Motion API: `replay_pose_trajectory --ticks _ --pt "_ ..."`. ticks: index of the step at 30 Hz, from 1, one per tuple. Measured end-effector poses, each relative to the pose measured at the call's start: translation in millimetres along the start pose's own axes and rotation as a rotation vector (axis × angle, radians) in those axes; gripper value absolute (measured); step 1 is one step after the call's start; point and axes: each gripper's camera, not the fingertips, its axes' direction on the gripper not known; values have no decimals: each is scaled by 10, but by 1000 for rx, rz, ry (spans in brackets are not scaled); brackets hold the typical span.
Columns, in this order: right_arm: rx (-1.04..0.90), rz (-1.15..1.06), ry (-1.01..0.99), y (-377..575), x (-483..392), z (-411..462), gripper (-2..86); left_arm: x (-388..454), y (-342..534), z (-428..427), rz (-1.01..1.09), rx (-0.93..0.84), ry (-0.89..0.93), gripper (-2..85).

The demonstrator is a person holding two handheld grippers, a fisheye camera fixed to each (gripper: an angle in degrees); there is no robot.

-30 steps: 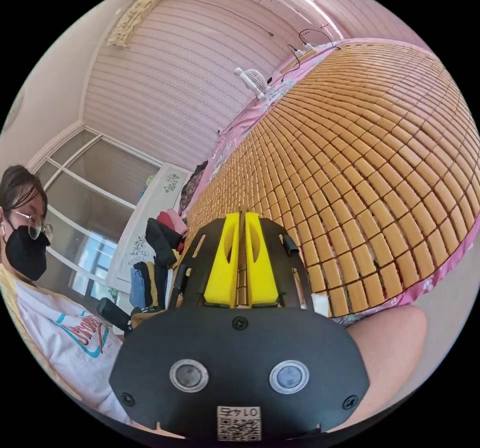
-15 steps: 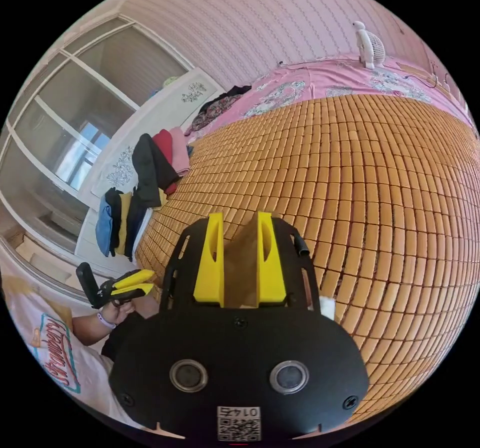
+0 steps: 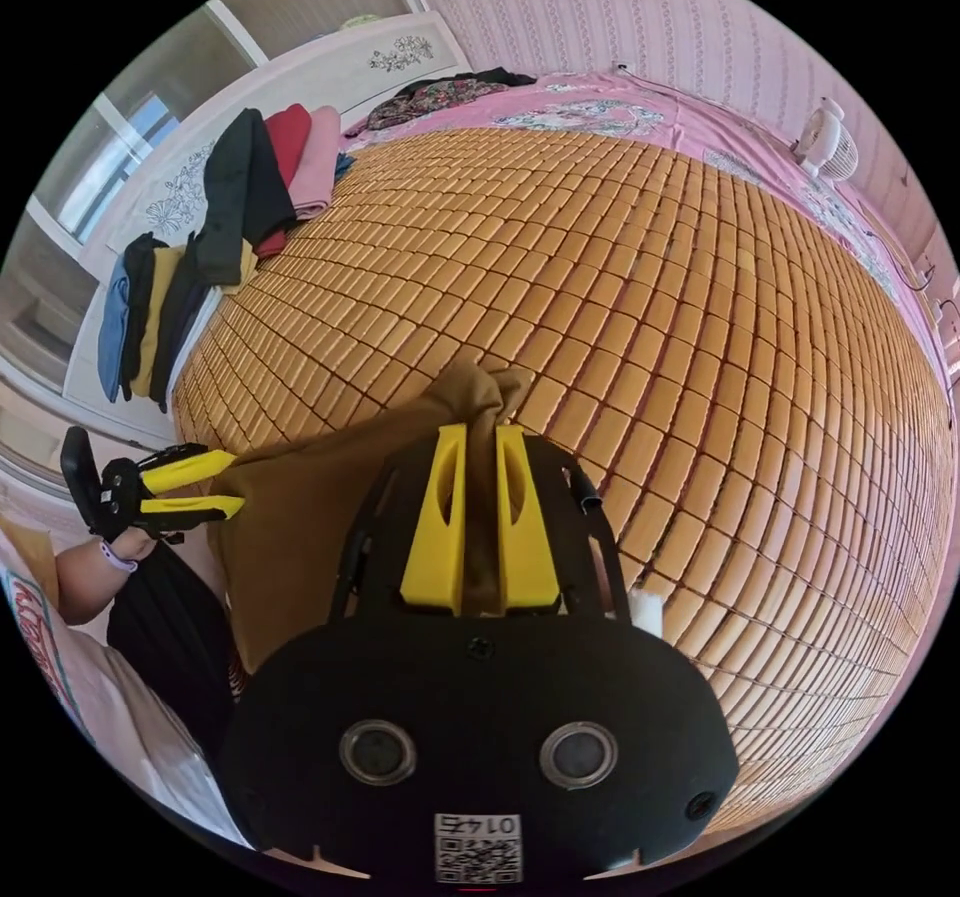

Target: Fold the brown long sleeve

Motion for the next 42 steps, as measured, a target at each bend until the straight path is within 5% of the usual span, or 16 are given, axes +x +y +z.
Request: replay_pose_trajectory --ticks 9,23,35,42 --pt "254 6 -133 651 -326 -659 12 68 351 -507 30 83 124 20" --pt "527 -56 -156 1583 -1194 -1338 13 709 1384 -1843 224 358 -1 7" --pt "542 -494 -149 396 -2479 -1156 12 330 2105 -2148 15 580 -80 6" --pt "430 -977 16 -1285 -4068 -836 24 -371 2074 -2191 -148 726 -222 22"
